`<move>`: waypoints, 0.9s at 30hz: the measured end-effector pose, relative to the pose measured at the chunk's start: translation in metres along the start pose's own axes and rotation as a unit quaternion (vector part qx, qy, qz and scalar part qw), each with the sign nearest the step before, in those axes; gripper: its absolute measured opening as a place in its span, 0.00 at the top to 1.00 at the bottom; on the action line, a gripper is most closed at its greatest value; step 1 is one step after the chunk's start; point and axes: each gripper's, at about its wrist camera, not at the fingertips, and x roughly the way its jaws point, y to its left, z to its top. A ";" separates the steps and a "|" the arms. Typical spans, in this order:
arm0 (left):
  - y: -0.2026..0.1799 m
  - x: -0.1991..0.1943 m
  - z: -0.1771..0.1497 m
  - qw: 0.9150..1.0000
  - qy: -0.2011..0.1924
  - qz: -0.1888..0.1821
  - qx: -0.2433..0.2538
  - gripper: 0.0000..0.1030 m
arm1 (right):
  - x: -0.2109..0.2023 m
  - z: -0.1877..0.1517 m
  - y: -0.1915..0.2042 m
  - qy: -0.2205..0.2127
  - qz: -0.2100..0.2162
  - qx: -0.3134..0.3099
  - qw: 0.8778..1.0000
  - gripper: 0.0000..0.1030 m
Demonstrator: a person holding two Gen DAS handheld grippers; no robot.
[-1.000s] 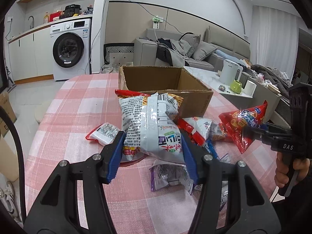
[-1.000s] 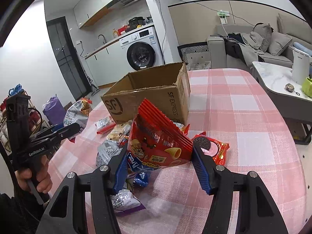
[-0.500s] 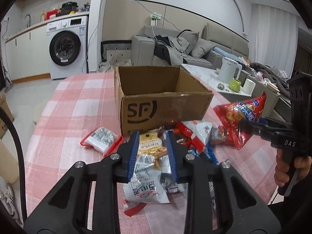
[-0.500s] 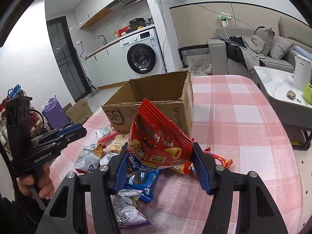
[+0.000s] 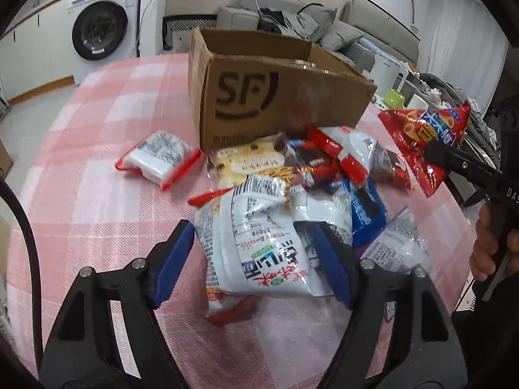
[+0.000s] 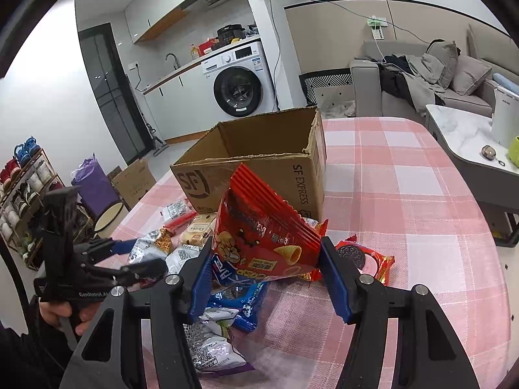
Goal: Organize snacks
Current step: 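Lift and carry the white bag with the left tool while the right carries the red bag over the box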
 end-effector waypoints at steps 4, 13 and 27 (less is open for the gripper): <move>-0.001 0.002 -0.002 1.000 0.001 -0.010 0.004 0.53 | 0.001 -0.001 0.000 0.001 0.001 0.001 1.000 0.40; -0.007 -0.021 0.003 0.999 -0.035 -0.016 0.008 0.60 | 0.001 0.000 0.002 -0.002 0.003 -0.002 1.000 0.40; -0.022 -0.056 0.046 0.994 -0.103 -0.026 0.006 0.60 | 0.005 0.011 0.016 -0.007 -0.006 -0.036 0.999 0.40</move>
